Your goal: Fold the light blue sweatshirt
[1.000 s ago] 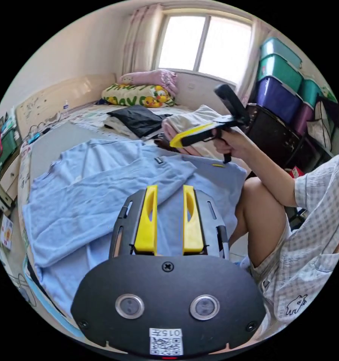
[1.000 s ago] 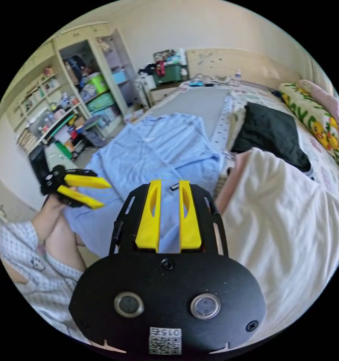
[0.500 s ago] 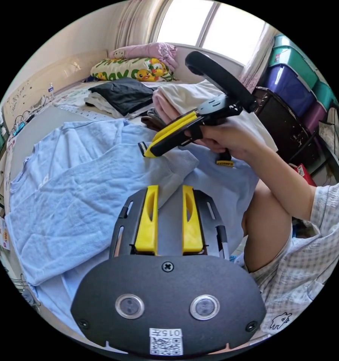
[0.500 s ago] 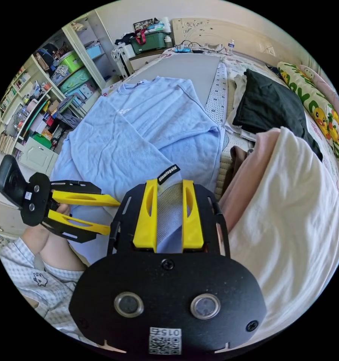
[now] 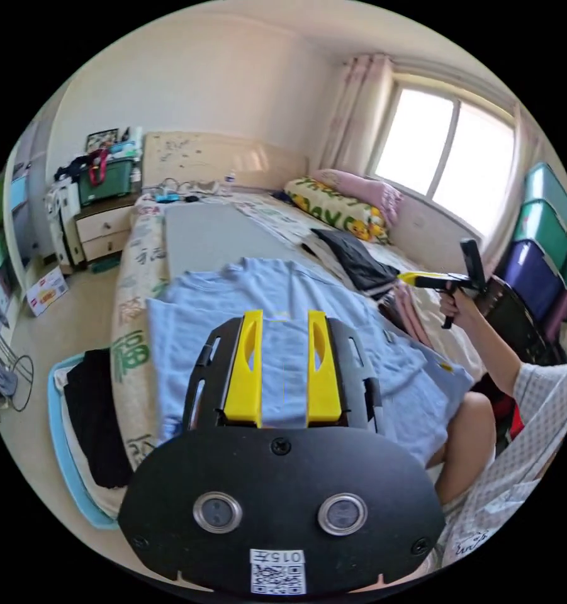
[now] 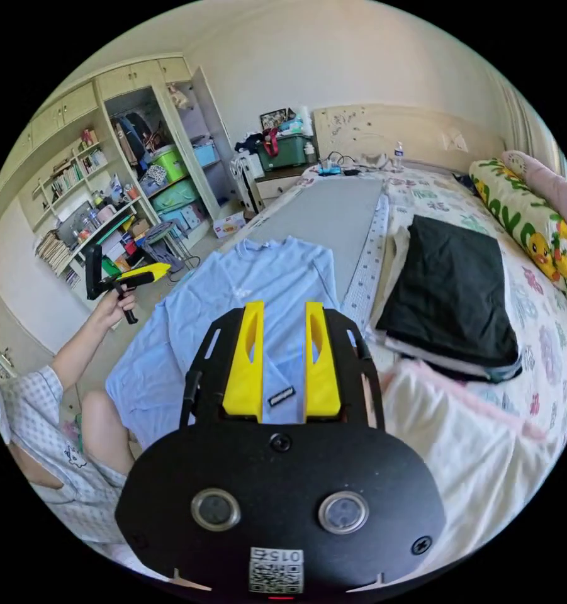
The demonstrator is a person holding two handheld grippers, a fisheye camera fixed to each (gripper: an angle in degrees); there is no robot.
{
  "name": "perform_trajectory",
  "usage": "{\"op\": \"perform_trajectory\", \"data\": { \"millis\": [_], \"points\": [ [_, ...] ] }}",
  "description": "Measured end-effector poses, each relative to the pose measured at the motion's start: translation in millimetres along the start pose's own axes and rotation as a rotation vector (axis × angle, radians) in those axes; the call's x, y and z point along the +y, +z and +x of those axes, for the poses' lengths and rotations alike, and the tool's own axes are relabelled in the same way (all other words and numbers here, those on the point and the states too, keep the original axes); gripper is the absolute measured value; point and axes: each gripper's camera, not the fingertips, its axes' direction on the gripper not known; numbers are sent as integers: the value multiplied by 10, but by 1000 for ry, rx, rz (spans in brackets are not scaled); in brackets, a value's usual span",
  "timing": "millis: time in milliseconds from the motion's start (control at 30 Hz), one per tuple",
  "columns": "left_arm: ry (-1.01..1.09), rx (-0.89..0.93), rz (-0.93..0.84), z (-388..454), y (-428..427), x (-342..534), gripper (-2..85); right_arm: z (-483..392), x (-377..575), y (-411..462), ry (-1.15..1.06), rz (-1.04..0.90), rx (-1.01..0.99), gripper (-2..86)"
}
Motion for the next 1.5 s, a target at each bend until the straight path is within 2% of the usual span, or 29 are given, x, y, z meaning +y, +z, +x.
{"op": "perform_trajectory", "data": {
  "millis": [100,167,267,367,533,633,800,933,1000,1133,1300,1400,1500],
  "points": [
    [-111,-86,-29,-728,179,-145,108,220,-438,564,52,-6,-19,115],
    [-236,-133,23,-1249,303,-148,125,384,-694,1048,71,-43,-19,122],
    [-382,-117,12,-1784,519,-108,138,578,-874,1558,115,-61,49,131],
    [-440,-64,-19,-2121,762,-107,140,832,-1041,1991,201,-95,56,137],
    [-365,-44,-164,-2341,1123,-242,110,1009,-1229,2536,234,-195,77,147],
    [-302,-116,-224,-2366,1223,-242,87,994,-1192,2690,201,-209,115,115],
    [-313,-52,-266,-2432,1269,-126,39,992,-1143,2754,160,-268,158,53],
    [-233,-157,-157,-2215,966,-108,17,932,-1120,2338,119,-189,125,32],
    [-220,-148,-80,-2113,707,-100,14,879,-1083,1986,84,-130,113,29],
    [-140,-75,73,-1738,-98,70,10,639,-732,956,-39,-34,56,27],
    [35,51,172,-1015,-1165,857,11,340,386,-380,-162,19,-81,27],
    [125,129,125,-632,-1573,1661,13,267,1362,-828,-200,-64,-154,30],
    [116,204,-59,-478,-1577,2416,20,298,2240,-695,-190,-321,-238,40]
  ]
}}
